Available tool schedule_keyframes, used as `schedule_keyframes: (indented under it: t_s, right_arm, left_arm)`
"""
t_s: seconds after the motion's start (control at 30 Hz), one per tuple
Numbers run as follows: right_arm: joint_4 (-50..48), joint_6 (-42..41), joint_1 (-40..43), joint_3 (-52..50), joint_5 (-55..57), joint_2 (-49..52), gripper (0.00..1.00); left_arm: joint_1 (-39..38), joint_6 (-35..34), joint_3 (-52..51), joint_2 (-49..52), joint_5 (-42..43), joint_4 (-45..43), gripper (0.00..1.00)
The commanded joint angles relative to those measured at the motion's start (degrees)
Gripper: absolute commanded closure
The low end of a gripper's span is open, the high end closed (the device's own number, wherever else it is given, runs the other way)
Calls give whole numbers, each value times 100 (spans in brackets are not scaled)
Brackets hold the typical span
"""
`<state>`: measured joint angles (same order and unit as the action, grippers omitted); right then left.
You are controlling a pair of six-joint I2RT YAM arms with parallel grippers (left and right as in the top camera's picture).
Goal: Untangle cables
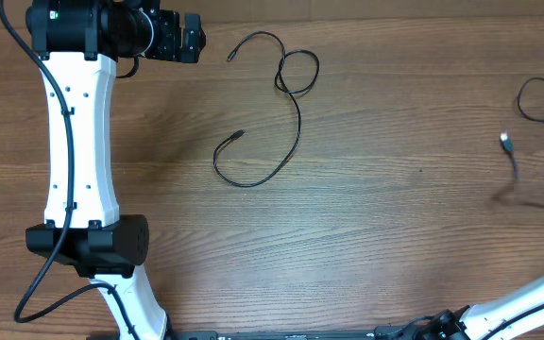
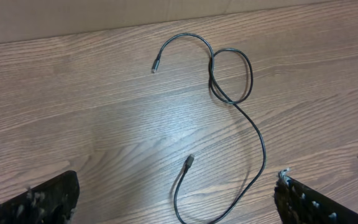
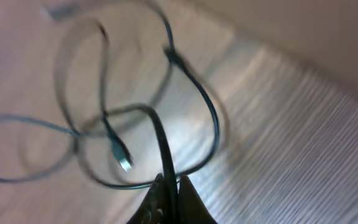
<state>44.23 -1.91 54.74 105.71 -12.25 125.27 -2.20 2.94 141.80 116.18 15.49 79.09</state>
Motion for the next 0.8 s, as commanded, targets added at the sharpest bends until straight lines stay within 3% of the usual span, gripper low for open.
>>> schedule_keyframes:
  t_s: [0.0, 0.17, 0.23, 0.3, 0.7, 0.77]
  right_arm:
    - [-330, -426, -15, -446, -52, -168, 96]
    - [-754, -555, -15, -909, -48, -168, 90]
    - [-811, -555, -15, -911, -7, -168, 96]
    - [-1001, -555, 0, -911, 140, -170, 96]
    - [-1447, -485, 422, -769, 2555, -170, 96]
    - [-1462, -177, 542, -769, 2728, -170, 96]
  left_arm:
    - [28, -79, 42, 74, 96, -24, 0]
    - [28, -74, 42, 74, 109, 7, 0]
    - [28, -48, 42, 74, 107, 44, 0]
    - [31, -31, 42, 74, 107, 52, 0]
    - [28, -37, 42, 74, 109, 52, 0]
    - [28, -37, 42, 74, 109, 50, 0]
